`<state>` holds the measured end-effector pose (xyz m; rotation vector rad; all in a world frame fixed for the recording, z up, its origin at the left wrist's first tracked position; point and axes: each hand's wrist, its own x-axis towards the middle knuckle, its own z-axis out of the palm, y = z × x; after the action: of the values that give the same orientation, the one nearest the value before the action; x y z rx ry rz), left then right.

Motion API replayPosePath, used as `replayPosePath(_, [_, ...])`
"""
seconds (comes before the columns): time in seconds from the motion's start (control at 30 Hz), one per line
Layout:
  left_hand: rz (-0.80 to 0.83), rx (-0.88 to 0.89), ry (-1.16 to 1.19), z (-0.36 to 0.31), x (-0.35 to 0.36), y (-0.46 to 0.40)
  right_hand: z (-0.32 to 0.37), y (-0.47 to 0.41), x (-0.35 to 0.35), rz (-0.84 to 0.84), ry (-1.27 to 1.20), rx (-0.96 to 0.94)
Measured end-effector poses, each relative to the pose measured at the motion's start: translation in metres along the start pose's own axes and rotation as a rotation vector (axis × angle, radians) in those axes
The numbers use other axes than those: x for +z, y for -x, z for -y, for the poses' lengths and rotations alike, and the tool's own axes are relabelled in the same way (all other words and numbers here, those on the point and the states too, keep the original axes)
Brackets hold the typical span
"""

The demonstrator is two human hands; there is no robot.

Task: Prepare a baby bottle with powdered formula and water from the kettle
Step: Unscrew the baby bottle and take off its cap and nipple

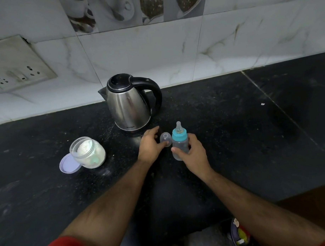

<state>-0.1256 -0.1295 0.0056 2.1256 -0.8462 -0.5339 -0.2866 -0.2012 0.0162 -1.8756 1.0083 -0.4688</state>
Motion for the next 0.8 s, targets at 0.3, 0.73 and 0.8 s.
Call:
replayPosePath(0.3, [0.421,0.103,0.630,-0.023,-0.081,0.052,0.044,0.023,0.013,0.398,-0.327,-0.040])
replayPosePath(0.73, [0.294,0.035,0.819,-0.028,-0.116,0.078,0.092,0.043,0.054,0.520,-0.156,-0.159])
replayPosePath(0.8, [0.236,0.038,0.783,-0.029,-0.112,0.082,0.090,0.048,0.055,0.425,-0.061,-0.162])
